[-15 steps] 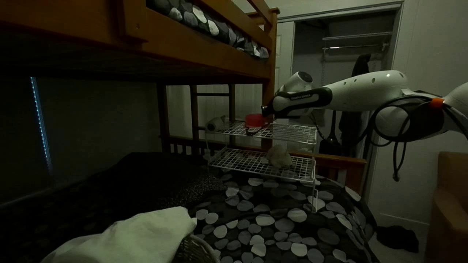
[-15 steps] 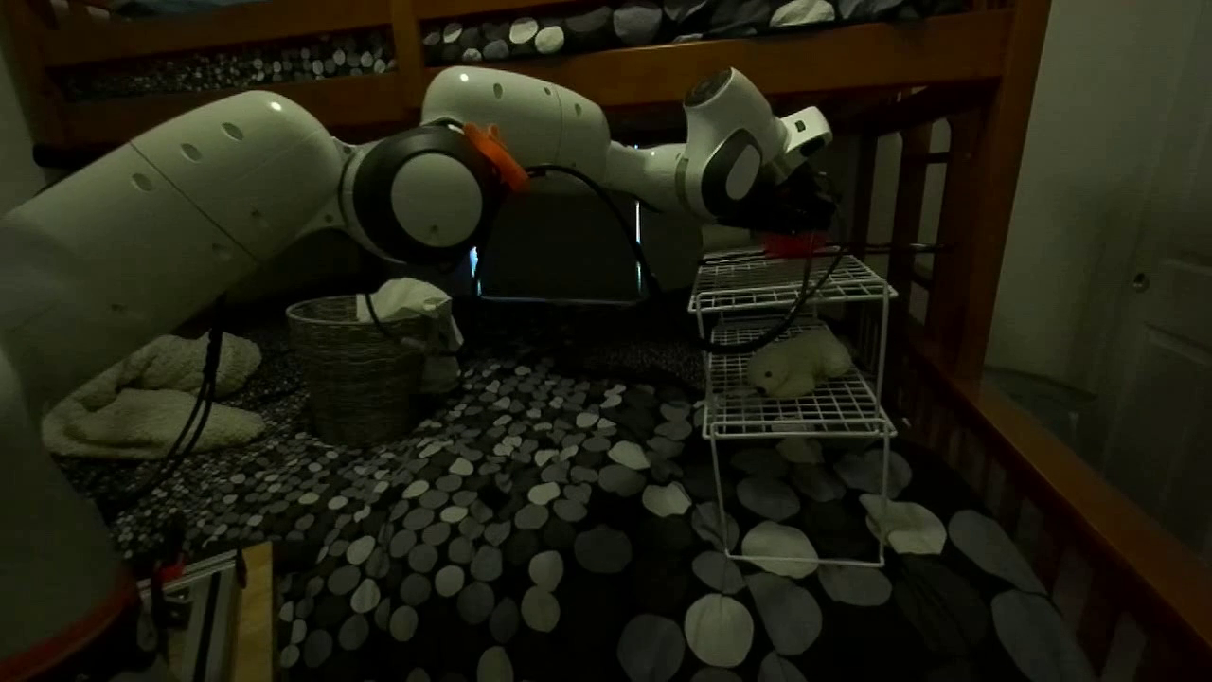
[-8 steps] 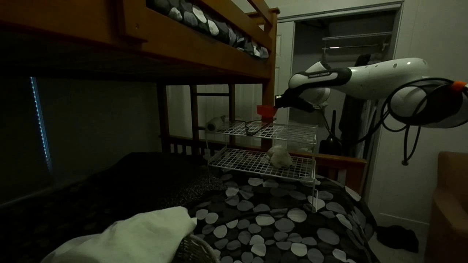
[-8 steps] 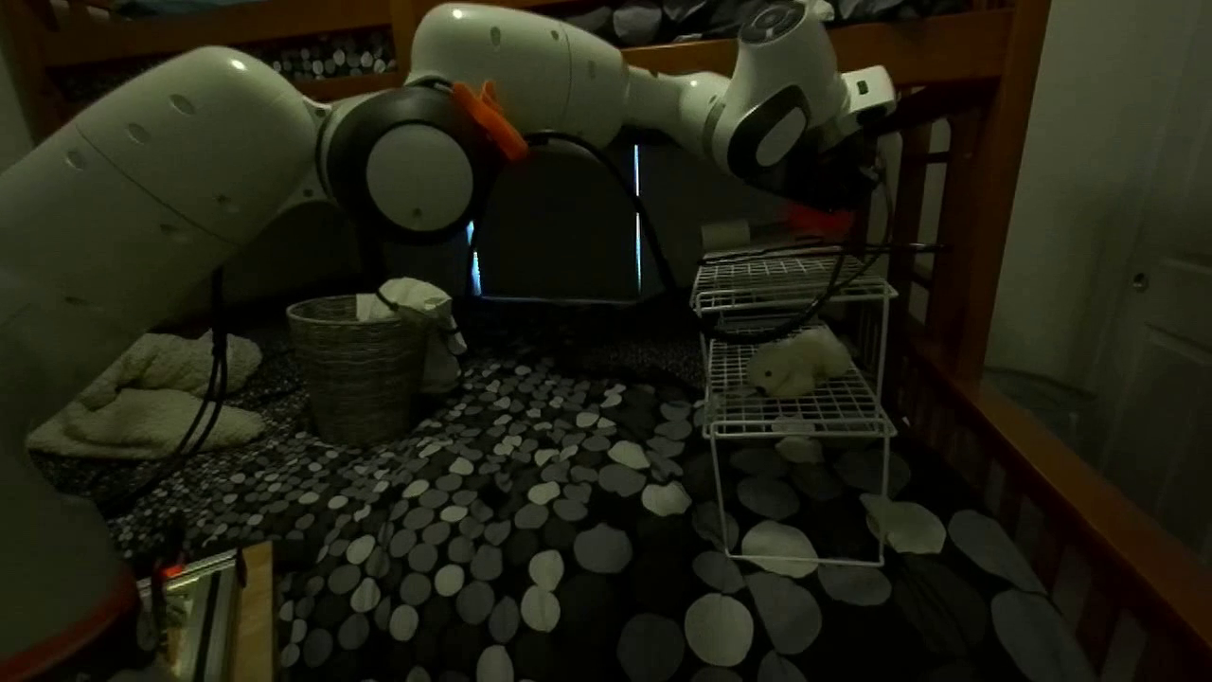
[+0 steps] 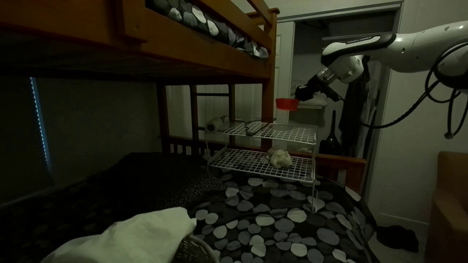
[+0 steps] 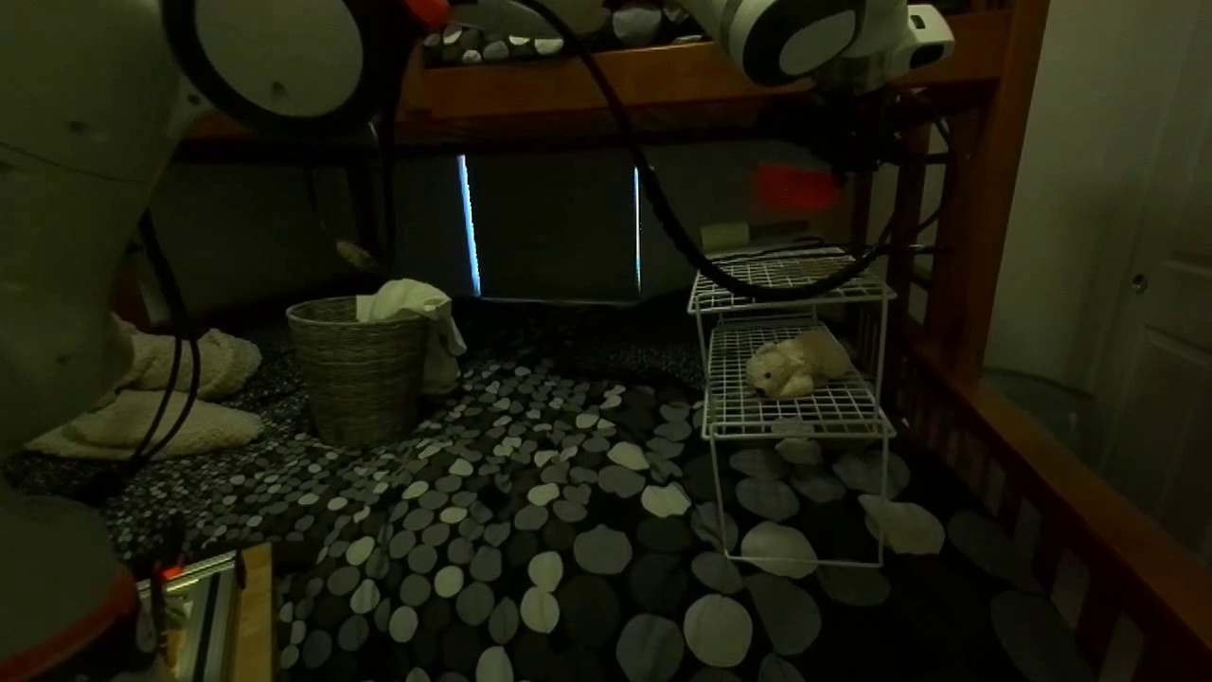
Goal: Pick up the red bowl and put it on the bed
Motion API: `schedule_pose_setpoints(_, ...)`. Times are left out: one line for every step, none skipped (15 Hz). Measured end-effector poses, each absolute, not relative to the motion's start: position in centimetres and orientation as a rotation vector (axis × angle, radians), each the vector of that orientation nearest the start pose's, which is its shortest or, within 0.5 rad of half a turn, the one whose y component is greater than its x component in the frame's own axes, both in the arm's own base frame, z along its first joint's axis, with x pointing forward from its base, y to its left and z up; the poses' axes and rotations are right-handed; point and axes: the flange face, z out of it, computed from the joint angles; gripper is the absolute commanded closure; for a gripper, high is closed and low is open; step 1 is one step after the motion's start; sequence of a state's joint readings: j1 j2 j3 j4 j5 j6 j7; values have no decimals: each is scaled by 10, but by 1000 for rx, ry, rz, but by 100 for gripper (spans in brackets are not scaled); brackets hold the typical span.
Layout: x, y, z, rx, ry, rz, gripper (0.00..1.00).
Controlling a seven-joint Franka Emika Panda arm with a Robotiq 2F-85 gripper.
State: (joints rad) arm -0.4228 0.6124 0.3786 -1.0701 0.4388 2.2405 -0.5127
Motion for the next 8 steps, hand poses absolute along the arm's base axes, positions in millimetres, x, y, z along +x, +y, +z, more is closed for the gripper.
schedule_pose_setpoints(745,-117,569,-2537,-266,-933,99)
schedule_pose_setpoints(734,-108,572,-2531,-321,-877,99)
schedule_pose_setpoints(724,-96,573,-2525,-369,-820,99)
schedule_pose_setpoints(716,-80,575,-2516,-407,-763,99)
schedule_pose_setpoints(708,-59,575,-2510,-436,-713,99)
schedule_pose_setpoints(702,-34,573,-2505,-452,-669,99)
schedule_pose_setpoints(696,-10,569,-2505,-455,-623,96)
schedule_pose_setpoints(690,11,566,-2512,-445,-583,96)
